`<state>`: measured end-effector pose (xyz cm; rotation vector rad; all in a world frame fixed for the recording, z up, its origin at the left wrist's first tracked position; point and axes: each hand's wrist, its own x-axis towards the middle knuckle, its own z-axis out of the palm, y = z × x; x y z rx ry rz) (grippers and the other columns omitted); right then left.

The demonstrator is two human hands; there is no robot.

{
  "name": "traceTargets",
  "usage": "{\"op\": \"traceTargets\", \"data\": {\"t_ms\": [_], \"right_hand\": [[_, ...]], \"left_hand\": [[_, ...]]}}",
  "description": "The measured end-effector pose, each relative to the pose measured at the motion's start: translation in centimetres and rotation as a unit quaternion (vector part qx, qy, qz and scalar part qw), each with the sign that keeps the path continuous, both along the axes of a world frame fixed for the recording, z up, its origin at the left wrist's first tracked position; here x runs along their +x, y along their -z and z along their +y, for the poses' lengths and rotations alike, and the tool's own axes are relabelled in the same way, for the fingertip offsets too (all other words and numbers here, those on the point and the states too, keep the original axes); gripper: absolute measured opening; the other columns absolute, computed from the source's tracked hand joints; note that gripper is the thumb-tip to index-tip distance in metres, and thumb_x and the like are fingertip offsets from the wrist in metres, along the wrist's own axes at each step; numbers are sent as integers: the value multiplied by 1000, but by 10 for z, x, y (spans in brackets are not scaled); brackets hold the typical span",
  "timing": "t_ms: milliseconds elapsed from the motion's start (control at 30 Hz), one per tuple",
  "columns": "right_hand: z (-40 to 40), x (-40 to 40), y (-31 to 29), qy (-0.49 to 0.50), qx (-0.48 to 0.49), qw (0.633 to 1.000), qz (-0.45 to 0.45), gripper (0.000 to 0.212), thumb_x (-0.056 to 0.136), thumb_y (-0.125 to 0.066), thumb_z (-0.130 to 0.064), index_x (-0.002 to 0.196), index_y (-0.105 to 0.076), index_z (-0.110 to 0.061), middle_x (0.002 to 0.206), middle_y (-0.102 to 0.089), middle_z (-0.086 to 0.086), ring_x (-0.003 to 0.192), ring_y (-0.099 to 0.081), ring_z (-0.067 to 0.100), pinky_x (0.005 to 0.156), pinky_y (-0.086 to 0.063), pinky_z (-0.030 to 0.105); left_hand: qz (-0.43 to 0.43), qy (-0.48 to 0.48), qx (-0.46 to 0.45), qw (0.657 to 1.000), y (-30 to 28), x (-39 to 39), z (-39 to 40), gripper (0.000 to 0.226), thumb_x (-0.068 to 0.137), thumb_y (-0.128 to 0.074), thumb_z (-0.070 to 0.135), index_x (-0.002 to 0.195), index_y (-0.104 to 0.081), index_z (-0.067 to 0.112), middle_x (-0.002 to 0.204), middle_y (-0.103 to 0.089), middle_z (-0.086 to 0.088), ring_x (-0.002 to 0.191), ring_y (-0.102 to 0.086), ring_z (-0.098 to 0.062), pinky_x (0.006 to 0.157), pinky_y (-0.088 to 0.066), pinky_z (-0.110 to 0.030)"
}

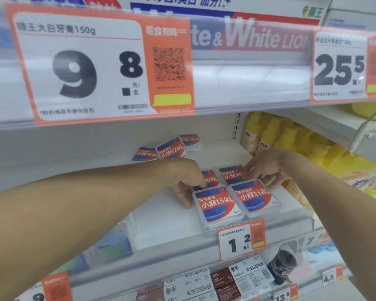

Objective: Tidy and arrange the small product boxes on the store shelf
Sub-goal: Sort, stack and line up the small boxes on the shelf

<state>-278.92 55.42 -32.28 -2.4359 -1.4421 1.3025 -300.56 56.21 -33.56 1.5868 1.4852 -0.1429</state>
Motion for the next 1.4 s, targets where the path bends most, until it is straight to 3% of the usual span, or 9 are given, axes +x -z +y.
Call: {"op": "traceTargets", "data": {"t_ms": [167,667,833,933,1033,1100,1167,1267,1400], "right_hand": [[-2,-6,-5,-19,-23,1000,-1,50,81,-79,-21,127,-60,-13,112,-71,14,96,-71,30,82,-60,42],[1,-5,-4,-55,-43,997,-23,51,81,-79,-33,125,-60,-15,109,-74,11,95,-74,28,84,-60,42],[-5,-10,-11,-70,-51,995,-55,55,85,-73,-41,131,-54,-19,114,-71,10,100,-70,27,89,-58,41],[-3,-19,-15,-80,51,984,-150,57,89,-66,-47,135,-51,-19,109,-69,7,91,-70,23,79,-60,34],[3,-42,-22,-147,213,920,-294,44,98,-52,-44,120,-65,-9,114,-69,8,100,-67,23,83,-57,34],[13,-64,-24,-149,269,917,-254,35,100,-49,-32,117,-67,-7,122,-65,11,108,-65,26,92,-54,36],[25,-87,-21,-142,267,937,-172,30,99,-50,-20,121,-62,-4,122,-64,13,105,-65,29,89,-55,35],[46,-110,-7,-126,268,951,-91,37,95,-56,-13,130,-48,-3,120,-60,14,102,-61,31,72,-46,32],[67,-119,9,-61,262,963,-14,62,95,-61,-27,144,-27,-6,128,-54,14,109,-57,30,79,-46,34]], "left_hand": [[-6,0,-2,1000,1,2,0,47,90,-67,22,132,-49,15,114,-67,-13,88,-73,-26,70,-60,-37],[-11,8,-33,999,1,-3,3,35,90,-66,26,120,-51,16,104,-69,-13,76,-71,-22,69,-59,-34],[9,23,-10,1000,-8,-7,0,54,92,-64,31,138,-42,15,106,-71,-15,78,-72,-26,73,-60,-37],[-1,36,30,999,-25,-17,0,63,92,-64,34,144,-32,20,104,-71,-20,67,-73,-27,69,-61,-38],[17,42,183,982,-42,-37,12,37,92,-58,30,119,-58,4,87,-74,-14,50,-67,-19,49,-53,-25],[81,24,339,937,-45,-52,24,35,88,-62,33,108,-64,5,97,-72,-10,69,-68,-19,55,-48,-24],[100,23,412,905,-34,-60,35,64,79,-72,44,127,-50,9,119,-58,-8,100,-61,-24,74,-50,-31],[121,57,392,910,-7,-60,46,113,60,-85,52,146,-20,20,135,-40,-9,120,-49,-26,94,-50,-42],[79,65,366,925,8,-58,58,121,59,-90,37,149,-11,21,135,-44,-9,116,-54,-27,90,-53,-38]]}}
